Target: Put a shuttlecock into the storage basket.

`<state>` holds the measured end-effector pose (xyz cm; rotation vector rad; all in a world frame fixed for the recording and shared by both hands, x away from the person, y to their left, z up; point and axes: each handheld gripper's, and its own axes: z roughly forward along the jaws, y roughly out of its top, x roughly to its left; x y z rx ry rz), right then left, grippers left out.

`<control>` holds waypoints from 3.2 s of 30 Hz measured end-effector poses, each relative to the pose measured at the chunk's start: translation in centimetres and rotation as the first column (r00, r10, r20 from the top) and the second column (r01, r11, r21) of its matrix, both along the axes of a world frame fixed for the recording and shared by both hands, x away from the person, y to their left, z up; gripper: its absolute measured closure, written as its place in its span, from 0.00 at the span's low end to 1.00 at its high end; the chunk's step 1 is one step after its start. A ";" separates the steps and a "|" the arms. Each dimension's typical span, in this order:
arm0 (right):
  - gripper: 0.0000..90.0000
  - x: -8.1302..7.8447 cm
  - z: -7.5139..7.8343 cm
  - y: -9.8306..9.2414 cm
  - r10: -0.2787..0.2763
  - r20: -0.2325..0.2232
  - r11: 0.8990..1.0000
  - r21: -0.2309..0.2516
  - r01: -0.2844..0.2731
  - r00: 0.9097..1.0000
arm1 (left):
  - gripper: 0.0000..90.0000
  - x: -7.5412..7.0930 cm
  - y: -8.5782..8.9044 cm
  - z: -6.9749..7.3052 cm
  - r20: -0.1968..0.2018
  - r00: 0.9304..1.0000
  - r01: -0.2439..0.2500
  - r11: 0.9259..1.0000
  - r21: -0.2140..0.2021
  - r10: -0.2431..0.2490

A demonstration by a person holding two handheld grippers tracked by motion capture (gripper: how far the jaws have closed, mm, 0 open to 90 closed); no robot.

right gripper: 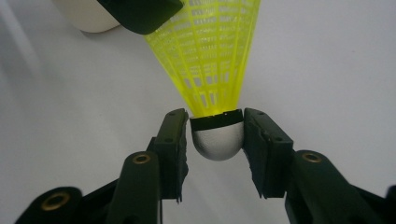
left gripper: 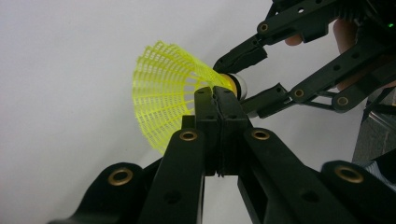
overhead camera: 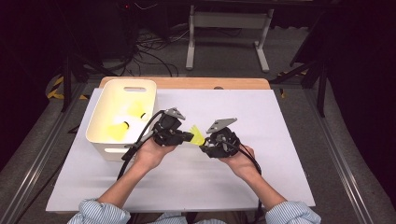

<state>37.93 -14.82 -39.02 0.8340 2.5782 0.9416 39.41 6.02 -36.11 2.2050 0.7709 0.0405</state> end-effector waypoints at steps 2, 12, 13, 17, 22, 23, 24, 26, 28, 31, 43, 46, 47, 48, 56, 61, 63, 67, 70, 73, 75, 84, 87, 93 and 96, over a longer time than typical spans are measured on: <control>0.61 0.0 0.0 -0.1 -0.003 0.005 1.000 0.003 0.003 1.000 | 1.00 0.1 0.0 0.1 -0.006 1.000 -0.001 1.000 -0.009 0.001; 0.41 0.0 0.0 -1.2 -0.041 0.036 0.998 0.050 0.039 0.999 | 1.00 0.1 0.3 0.6 0.005 1.000 -0.008 1.000 -0.004 0.008; 0.39 0.1 0.0 -1.3 -0.046 0.038 0.997 0.058 0.044 0.998 | 1.00 0.1 0.3 0.6 0.006 1.000 -0.009 1.000 -0.003 0.009; 0.34 0.1 0.1 -2.0 -0.064 0.046 0.995 0.080 0.061 0.997 | 1.00 0.0 0.4 1.0 0.012 1.000 -0.017 1.000 -0.003 0.017; 0.30 0.0 0.0 -2.9 -0.084 0.060 0.992 0.100 0.078 0.995 | 1.00 0.0 0.5 1.4 0.017 1.000 -0.019 1.000 0.004 0.019; 0.30 0.0 0.0 -3.0 -0.087 0.062 0.991 0.103 0.081 0.994 | 1.00 0.0 0.5 1.5 0.019 1.000 -0.020 1.000 0.005 0.020; 0.29 -0.1 -0.1 -3.3 -0.092 0.064 0.991 0.106 0.085 0.994 | 1.00 0.0 0.6 1.6 0.021 1.000 -0.020 1.000 0.006 0.020; 0.28 -0.2 -0.1 -3.7 -0.102 0.068 0.989 0.114 0.093 0.992 | 1.00 0.0 0.7 1.7 0.023 1.000 -0.022 1.000 0.006 0.022; 0.26 -0.3 -0.2 -4.3 -0.116 0.072 0.986 0.125 0.107 0.991 | 1.00 0.0 0.8 1.9 0.026 0.999 -0.024 1.000 0.007 0.024; 0.25 -0.5 -0.3 -5.2 -0.138 0.071 0.981 0.149 0.127 0.988 | 1.00 -0.1 0.9 2.1 0.028 0.999 -0.030 1.000 0.005 0.030; 0.20 -2.2 -1.2 -8.0 -0.208 0.093 0.962 0.201 0.186 0.974 | 1.00 -0.1 1.6 3.0 0.041 0.998 -0.049 0.999 0.005 0.048; 0.20 -2.5 -1.4 -8.5 -0.222 0.091 0.957 0.213 0.198 0.971 | 1.00 -0.1 1.8 3.1 0.047 0.997 -0.056 0.998 0.007 0.055; 0.20 -2.5 -1.5 -8.6 -0.225 0.091 0.956 0.215 0.202 0.970 | 1.00 -0.2 1.9 3.2 0.046 0.997 -0.059 0.998 0.006 0.059; 0.20 -2.6 -1.6 -8.7 -0.230 0.089 0.954 0.217 0.206 0.969 | 1.00 -0.2 1.9 3.3 0.046 0.997 -0.061 0.998 0.005 0.060; 0.20 -3.5 -2.1 -9.5 -0.253 0.095 0.945 0.237 0.225 0.963 | 1.00 -0.1 2.5 3.8 0.056 0.996 -0.072 0.997 0.003 0.072; 0.20 -4.2 -2.7 -9.9 -0.264 0.095 0.941 0.241 0.235 0.960 | 1.00 -0.1 2.9 4.1 0.060 0.995 -0.080 0.997 0.000 0.079; 0.20 -4.4 -2.9 -10.1 -0.268 0.096 0.940 0.246 0.238 0.959 | 1.00 -0.1 3.1 4.3 0.063 0.995 -0.082 0.997 0.001 0.082; 0.20 -4.8 -3.3 -10.6 -0.288 0.099 0.932 0.256 0.255 0.952 | 1.00 0.0 3.3 4.5 0.062 0.994 -0.085 0.996 -0.008 0.086; 0.20 -5.1 -3.4 -10.9 -0.301 0.106 0.927 0.266 0.264 0.948 | 1.00 0.1 3.4 4.7 0.064 0.994 -0.090 0.996 -0.011 0.091; 0.20 -5.2 -3.5 -11.2 -0.310 0.106 0.923 0.269 0.273 0.945 | 1.00 0.1 3.6 4.8 0.066 0.994 -0.090 0.996 -0.011 0.091; 0.20 -5.3 -3.6 -11.4 -0.314 0.107 0.923 0.269 0.276 0.943 | 1.00 0.1 3.7 4.9 0.069 0.993 -0.093 0.996 -0.009 0.093; 0.20 -6.1 -3.9 -12.0 -0.331 0.112 0.915 0.281 0.289 0.937 | 1.00 0.4 4.5 5.5 0.073 0.991 -0.112 0.993 -0.026 0.114; 0.20 -6.3 -4.0 -12.2 -0.336 0.115 0.913 0.285 0.293 0.935 | 1.00 0.4 4.8 5.8 0.074 0.990 -0.117 0.993 -0.033 0.120; 0.19 -6.8 -4.0 -12.6 -0.349 0.121 0.906 0.296 0.302 0.929 | 1.00 0.5 5.4 6.1 0.077 0.989 -0.126 0.992 -0.032 0.128; 0.19 -7.0 -4.1 -12.9 -0.354 0.125 0.905 0.298 0.305 0.927 | 1.00 0.5 5.6 6.2 0.077 0.988 -0.132 0.991 -0.033 0.134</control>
